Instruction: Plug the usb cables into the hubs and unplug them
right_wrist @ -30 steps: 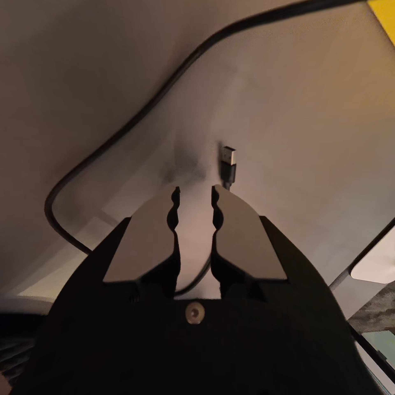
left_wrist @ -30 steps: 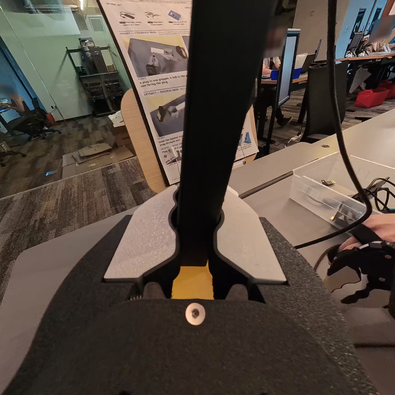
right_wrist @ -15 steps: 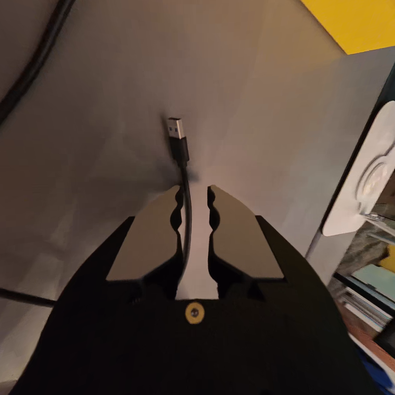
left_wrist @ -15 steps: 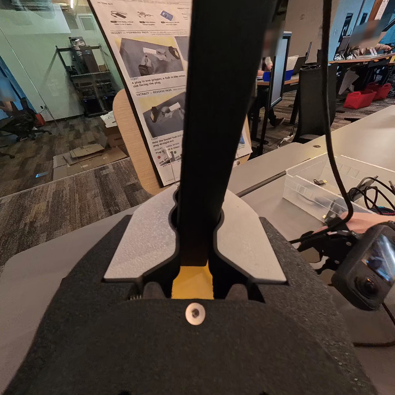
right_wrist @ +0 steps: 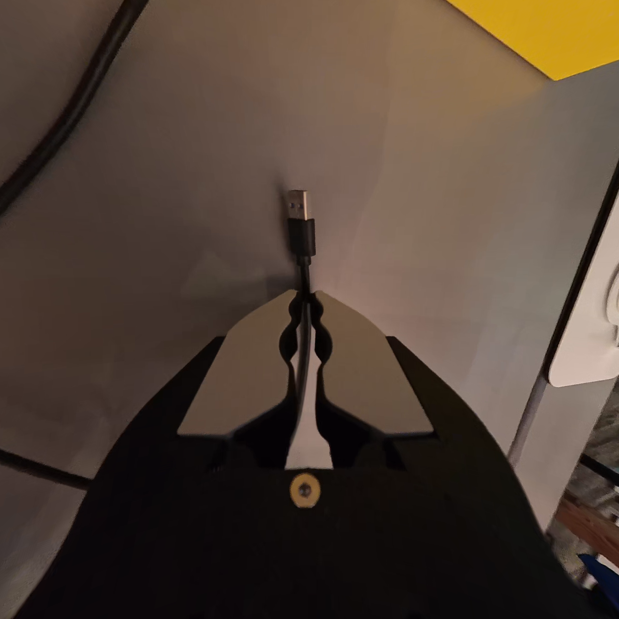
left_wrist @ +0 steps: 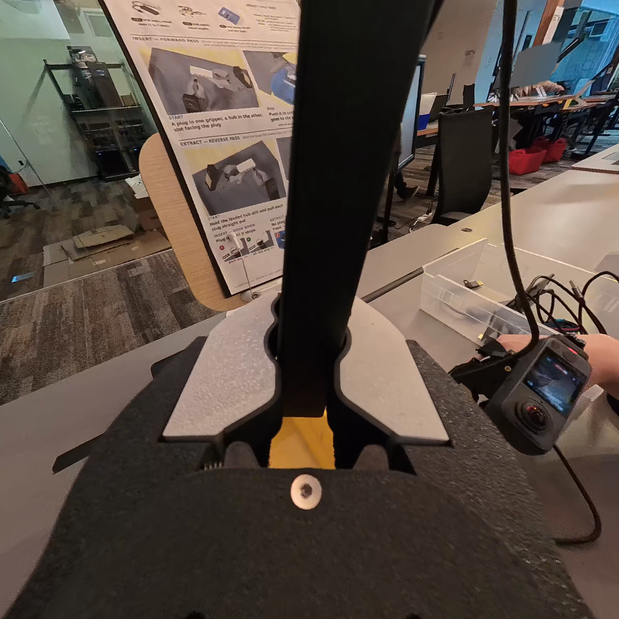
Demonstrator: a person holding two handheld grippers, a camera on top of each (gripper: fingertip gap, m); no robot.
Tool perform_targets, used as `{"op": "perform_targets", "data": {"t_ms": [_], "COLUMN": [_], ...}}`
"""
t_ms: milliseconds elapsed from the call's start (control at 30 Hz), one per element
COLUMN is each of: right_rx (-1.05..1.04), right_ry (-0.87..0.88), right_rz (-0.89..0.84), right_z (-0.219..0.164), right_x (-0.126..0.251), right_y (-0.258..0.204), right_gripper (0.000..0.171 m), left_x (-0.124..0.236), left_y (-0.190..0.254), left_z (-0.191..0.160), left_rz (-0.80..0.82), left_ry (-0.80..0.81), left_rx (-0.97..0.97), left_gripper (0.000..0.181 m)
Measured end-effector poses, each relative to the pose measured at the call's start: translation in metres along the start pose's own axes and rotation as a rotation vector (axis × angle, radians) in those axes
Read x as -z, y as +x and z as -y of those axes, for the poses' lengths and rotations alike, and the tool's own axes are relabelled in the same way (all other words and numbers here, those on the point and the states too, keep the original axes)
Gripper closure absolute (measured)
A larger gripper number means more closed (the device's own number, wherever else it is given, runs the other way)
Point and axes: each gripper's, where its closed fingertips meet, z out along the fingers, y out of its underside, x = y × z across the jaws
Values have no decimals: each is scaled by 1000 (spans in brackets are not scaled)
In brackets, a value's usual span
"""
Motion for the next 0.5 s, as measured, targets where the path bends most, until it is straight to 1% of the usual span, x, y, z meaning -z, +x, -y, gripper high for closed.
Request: {"op": "perform_targets", "data": {"t_ms": [100,233,333,433,500], "right_rx": [87,139,154,134,110], "right_ry": [-33,13,82,217,320], "right_rz": [-4,-24,-152,-345,-376], "right_z": [1,14,26,44,55], "right_x": [3,20,49,90,113], "right_y": [-6,-8,11,38,42], "right_gripper": [166,166,166,166,166], "left_x": [-1,-3,-4,-4,-6], "left_y": [-1,-2,-2,0,2], "left_z": [-2,-4,-5,-5,-6], "left_rz": [4,6,7,2,-2], "left_ry": [-9,-18,-19,-18,-23], "left_rx": [-7,0,0,-1,-2], "left_gripper": [154,154,154,154,154]}}
